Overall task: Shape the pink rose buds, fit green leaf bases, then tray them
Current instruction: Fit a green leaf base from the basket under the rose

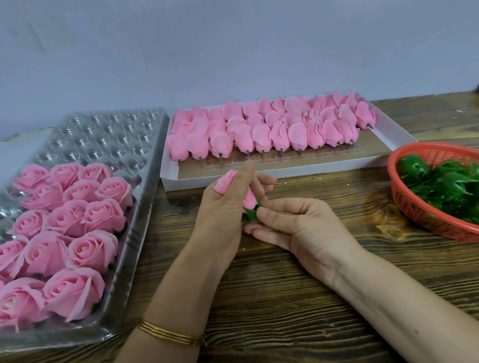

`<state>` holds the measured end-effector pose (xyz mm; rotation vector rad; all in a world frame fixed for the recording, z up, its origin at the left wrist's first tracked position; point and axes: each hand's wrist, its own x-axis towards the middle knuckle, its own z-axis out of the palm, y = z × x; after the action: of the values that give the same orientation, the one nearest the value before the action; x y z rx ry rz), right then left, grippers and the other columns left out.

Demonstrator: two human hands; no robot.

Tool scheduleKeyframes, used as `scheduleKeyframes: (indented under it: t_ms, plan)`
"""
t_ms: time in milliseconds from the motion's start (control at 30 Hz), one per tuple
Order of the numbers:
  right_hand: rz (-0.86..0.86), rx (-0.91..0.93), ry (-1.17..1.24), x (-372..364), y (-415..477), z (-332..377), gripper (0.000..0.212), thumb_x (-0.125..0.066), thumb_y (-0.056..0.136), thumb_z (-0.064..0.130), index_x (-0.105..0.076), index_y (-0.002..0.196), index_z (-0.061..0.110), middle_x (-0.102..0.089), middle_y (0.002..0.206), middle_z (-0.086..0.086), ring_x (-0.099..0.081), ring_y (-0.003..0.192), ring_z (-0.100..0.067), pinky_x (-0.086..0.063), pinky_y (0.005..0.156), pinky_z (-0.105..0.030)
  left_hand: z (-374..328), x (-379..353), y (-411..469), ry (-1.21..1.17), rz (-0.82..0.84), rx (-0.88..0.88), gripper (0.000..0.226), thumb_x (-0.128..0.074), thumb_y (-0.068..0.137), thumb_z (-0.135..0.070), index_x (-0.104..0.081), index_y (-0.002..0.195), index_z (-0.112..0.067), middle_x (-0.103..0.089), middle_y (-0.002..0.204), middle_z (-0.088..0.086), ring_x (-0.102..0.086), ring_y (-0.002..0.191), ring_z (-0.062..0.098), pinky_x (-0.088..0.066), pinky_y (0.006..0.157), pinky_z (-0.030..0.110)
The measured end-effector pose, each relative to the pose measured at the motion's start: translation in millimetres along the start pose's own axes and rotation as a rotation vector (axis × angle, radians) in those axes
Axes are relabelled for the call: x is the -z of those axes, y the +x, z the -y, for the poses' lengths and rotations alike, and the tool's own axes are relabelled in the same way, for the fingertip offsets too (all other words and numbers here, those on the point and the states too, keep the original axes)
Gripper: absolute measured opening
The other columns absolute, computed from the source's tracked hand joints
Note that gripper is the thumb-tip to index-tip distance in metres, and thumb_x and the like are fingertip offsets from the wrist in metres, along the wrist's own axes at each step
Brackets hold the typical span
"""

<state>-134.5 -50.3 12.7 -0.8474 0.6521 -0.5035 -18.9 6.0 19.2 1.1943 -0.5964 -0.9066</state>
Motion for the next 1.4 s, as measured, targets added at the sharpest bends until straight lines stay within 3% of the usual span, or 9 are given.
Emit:
scheduleKeyframes:
  t_ms: [133,400,533,667,833,1100,1267,1400]
  plan:
    - [0.004,-0.002,0.032,-0.8,0.8,-1.2,0.022,-0.064,0.078,-0.011,-0.068,0.1,-0.012,-0.072,0.089,-0.027,-0.074,0.076,-0.028,-0.061,0.072,-0.028,0.9,0.0,0.8,0.018,-0.001,-0.011,0.042,-0.053,0.097,-0.033,-0.056,0.059,-0.016,-0.074,0.092,0.0,-0.069,0.093,0.01,-0.05,0.093,0.036]
    - [0.031,0.04,0.08,-3.7,0.5,-1.1,0.037,-0.067,0.06,-0.008,-0.069,0.098,-0.007,-0.073,0.075,-0.016,-0.074,0.077,-0.023,-0.06,0.07,-0.025,1.0,0.3,1.1,-0.014,0.025,-0.001,0.042,-0.052,0.098,-0.033,-0.055,0.06,-0.015,-0.074,0.093,0.0,-0.069,0.092,0.01,-0.05,0.082,0.032]
    - [0.064,-0.013,0.128,-3.0,2.3,2.7,0.029,-0.058,0.082,-0.011,-0.064,0.111,-0.013,-0.072,0.102,-0.025,-0.072,0.096,-0.031,-0.06,0.079,-0.029,0.5,1.5,1.0,-0.015,0.016,0.011,0.042,-0.051,0.099,-0.031,-0.055,0.06,-0.016,-0.074,0.094,0.0,-0.068,0.093,0.011,-0.049,0.086,0.037]
    - [0.054,-0.029,0.139,-2.8,2.8,2.0,0.026,-0.051,0.089,-0.013,-0.064,0.112,-0.013,-0.071,0.107,-0.025,-0.07,0.101,-0.033,-0.06,0.081,-0.031,-1.0,0.7,-0.5,-0.022,0.013,-0.007,0.041,-0.052,0.098,-0.033,-0.063,0.061,-0.017,-0.074,0.092,0.001,-0.068,0.091,0.011,-0.051,0.087,0.035]
    - [0.015,-0.028,0.139,-2.8,2.3,1.3,0.03,-0.057,0.081,-0.014,-0.064,0.11,-0.012,-0.072,0.104,-0.024,-0.072,0.095,-0.029,-0.058,0.083,-0.034,-0.2,-2.0,0.3,-0.048,0.005,0.005,0.038,-0.051,0.1,-0.029,-0.069,0.07,-0.014,-0.074,0.093,0.005,-0.069,0.091,0.013,-0.05,0.083,0.033]
    - [0.019,-0.042,0.19,-3.1,4.8,0.8,0.036,-0.058,0.078,-0.013,-0.061,0.115,-0.015,-0.069,0.109,-0.027,-0.071,0.097,-0.03,-0.058,0.085,-0.034,-1.1,-0.4,0.1,-0.03,0.041,-0.014,0.041,-0.054,0.094,-0.037,-0.067,0.059,-0.019,-0.073,0.09,0.003,-0.069,0.09,0.012,-0.051,0.086,0.034]
    - [0.02,-0.037,0.163,-2.1,4.5,1.1,0.042,-0.064,0.065,-0.01,-0.066,0.107,-0.007,-0.073,0.096,-0.02,-0.073,0.09,-0.026,-0.059,0.083,-0.033,-0.2,0.2,0.4,-0.037,0.029,-0.014,0.037,-0.057,0.087,-0.042,-0.066,0.059,-0.019,-0.074,0.09,0.001,-0.07,0.088,0.01,-0.052,0.078,0.029]
    - [0.003,-0.019,0.173,-0.8,4.5,1.1,0.036,-0.062,0.068,-0.014,-0.065,0.103,-0.008,-0.073,0.094,-0.022,-0.074,0.087,-0.028,-0.06,0.079,-0.033,-0.2,-0.3,0.0,-0.039,0.034,-0.014,0.035,-0.058,0.082,-0.044,-0.067,0.058,-0.02,-0.073,0.091,0.001,-0.07,0.092,0.012,-0.054,0.08,0.028]
